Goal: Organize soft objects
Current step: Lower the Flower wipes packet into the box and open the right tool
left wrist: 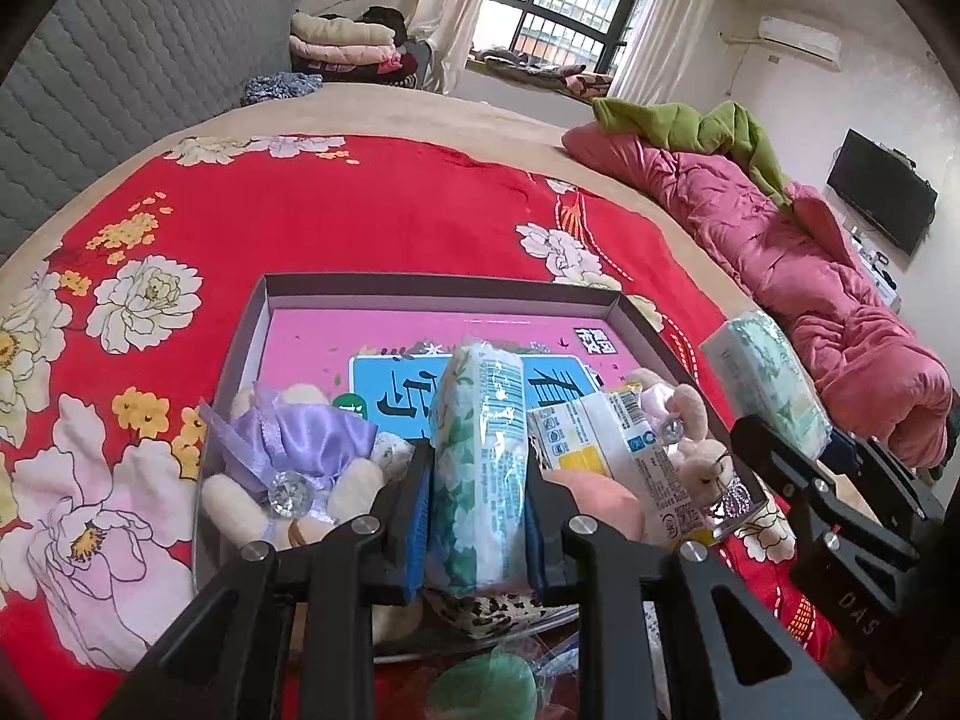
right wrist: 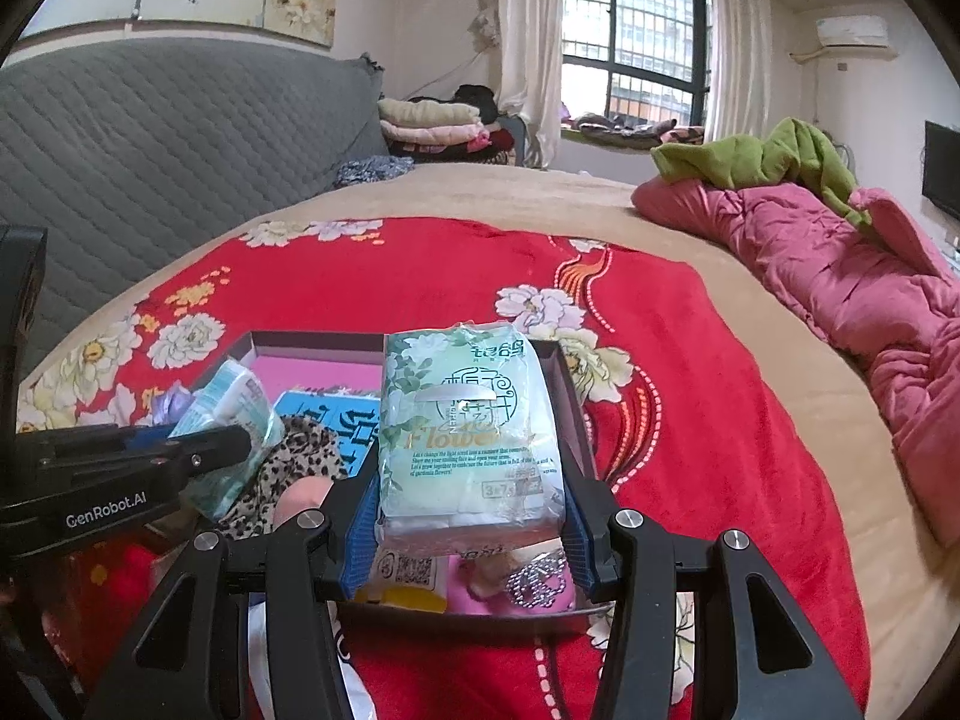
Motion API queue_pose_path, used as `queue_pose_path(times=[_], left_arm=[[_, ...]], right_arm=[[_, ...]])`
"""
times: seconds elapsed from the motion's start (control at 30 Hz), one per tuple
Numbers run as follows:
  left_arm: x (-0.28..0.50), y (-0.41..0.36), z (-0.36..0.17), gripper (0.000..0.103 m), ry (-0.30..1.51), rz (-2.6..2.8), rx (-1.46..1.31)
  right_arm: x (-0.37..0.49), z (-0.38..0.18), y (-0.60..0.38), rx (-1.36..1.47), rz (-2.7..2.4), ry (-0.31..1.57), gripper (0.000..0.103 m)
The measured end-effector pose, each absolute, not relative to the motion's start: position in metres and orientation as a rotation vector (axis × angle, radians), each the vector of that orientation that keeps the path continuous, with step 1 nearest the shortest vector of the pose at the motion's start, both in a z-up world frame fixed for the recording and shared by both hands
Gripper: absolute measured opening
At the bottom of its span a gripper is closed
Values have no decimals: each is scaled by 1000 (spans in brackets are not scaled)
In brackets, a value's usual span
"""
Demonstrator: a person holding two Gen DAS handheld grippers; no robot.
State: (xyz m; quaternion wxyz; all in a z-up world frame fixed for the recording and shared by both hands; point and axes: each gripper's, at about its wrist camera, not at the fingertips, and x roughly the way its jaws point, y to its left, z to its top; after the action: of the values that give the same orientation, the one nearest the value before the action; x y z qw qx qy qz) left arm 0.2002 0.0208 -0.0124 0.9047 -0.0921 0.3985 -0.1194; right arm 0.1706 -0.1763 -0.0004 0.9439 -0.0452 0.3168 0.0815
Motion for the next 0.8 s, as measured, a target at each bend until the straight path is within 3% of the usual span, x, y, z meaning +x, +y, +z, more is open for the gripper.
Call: queue_pose_path(times=[0.8], left_arm=[[201,16,-20,26,867,-265,-169]], right_arm=[[181,-37,-171,-106,185,786,54]])
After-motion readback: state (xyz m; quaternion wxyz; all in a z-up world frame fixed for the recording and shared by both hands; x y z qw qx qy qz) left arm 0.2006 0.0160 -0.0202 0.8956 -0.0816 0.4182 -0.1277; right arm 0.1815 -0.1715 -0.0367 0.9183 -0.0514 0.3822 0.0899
